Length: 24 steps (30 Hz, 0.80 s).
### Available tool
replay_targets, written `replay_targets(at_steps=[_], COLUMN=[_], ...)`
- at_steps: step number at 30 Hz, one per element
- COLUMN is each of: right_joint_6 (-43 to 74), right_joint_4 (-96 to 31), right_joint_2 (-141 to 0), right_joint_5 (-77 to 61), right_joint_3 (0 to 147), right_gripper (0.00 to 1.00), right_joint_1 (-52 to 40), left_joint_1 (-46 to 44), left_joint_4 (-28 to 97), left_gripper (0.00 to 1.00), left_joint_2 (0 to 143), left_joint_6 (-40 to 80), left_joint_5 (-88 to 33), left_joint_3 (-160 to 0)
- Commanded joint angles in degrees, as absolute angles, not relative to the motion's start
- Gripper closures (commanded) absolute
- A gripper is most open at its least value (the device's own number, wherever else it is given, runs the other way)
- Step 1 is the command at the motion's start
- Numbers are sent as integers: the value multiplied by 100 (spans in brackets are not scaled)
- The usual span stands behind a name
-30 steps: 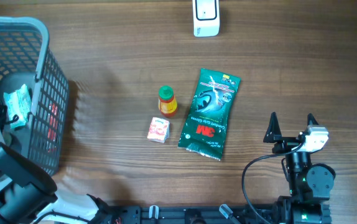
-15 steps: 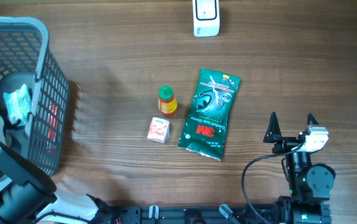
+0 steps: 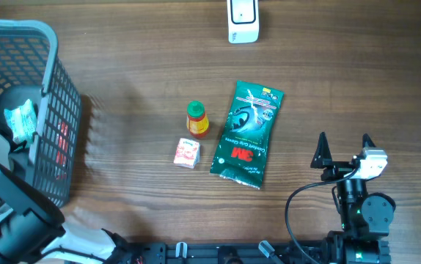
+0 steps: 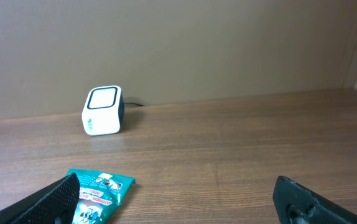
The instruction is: Scan the item barcode
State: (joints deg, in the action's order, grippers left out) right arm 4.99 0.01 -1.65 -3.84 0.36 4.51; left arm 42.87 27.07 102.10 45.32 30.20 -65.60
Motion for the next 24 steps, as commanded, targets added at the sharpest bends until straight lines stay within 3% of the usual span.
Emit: replay_targets(at_steps=[1,10,13,16,24], right_joint_6=[451,451,451,451,454], right_joint_4=[14,14,14,14,14], right_joint_2=[-167,-167,-167,-167,-167], right_joint_5=[-403,-403,-403,-403,-403], right_joint_3=[30,30,30,30,30], right_gripper=[0,0,0,0,0], right_joint_1=[429,429,429,429,429], left_joint_1=[4294,4344,4381,4397,4257], left_joint_4=[2626,2480,2475,2460,2718], left_gripper=[2,9,17,33,36], left_joint_2=[10449,10516,10575,10578,10036], left_joint_6=[4541,4545,4545,4543,4543], left_joint_5=[3234,3245,3247,3247,3089], left_joint_3=[-6501,-6501,-6501,-6504,-6606])
